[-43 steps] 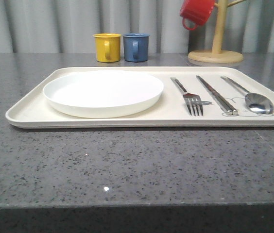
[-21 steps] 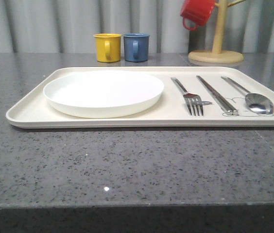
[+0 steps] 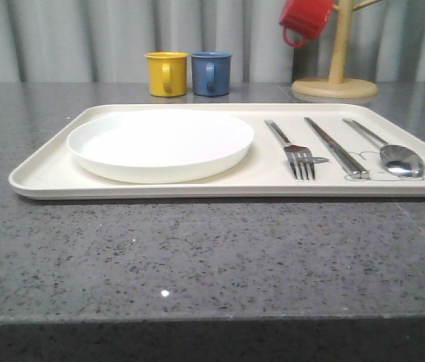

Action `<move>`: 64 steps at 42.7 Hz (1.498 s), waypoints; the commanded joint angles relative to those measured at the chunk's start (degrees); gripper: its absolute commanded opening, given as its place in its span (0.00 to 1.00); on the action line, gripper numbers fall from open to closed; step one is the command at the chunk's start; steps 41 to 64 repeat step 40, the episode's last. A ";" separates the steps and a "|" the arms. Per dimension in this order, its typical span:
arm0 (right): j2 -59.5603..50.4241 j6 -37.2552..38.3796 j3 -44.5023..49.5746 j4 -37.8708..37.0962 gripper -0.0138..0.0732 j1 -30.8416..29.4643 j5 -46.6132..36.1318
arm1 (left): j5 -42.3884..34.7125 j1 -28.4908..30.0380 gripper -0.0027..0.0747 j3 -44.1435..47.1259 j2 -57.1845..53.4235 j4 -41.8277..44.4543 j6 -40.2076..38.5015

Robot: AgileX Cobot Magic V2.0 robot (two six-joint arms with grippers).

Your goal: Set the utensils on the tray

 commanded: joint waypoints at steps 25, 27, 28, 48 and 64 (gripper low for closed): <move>-0.92 -0.43 -0.31 -0.39 0.08 -1.62 -4.86 | -4.84 -0.33 0.01 0.29 -1.19 -0.47 -0.18; -0.92 -0.43 -0.31 -0.39 0.08 -1.62 -4.86 | -4.84 -0.33 0.01 0.29 -1.19 -0.47 -0.18; -0.92 -0.43 -0.31 -0.39 0.08 -1.62 -4.86 | -4.84 -0.33 0.01 0.29 -1.19 -0.47 -0.18; -0.92 -0.43 -0.31 -0.39 0.08 -1.62 -4.86 | -4.84 -0.33 0.01 0.29 -1.19 -0.47 -0.18; -0.92 -0.43 -0.31 -0.39 0.08 -1.62 -4.86 | -4.84 -0.33 0.01 0.29 -1.19 -0.47 -0.18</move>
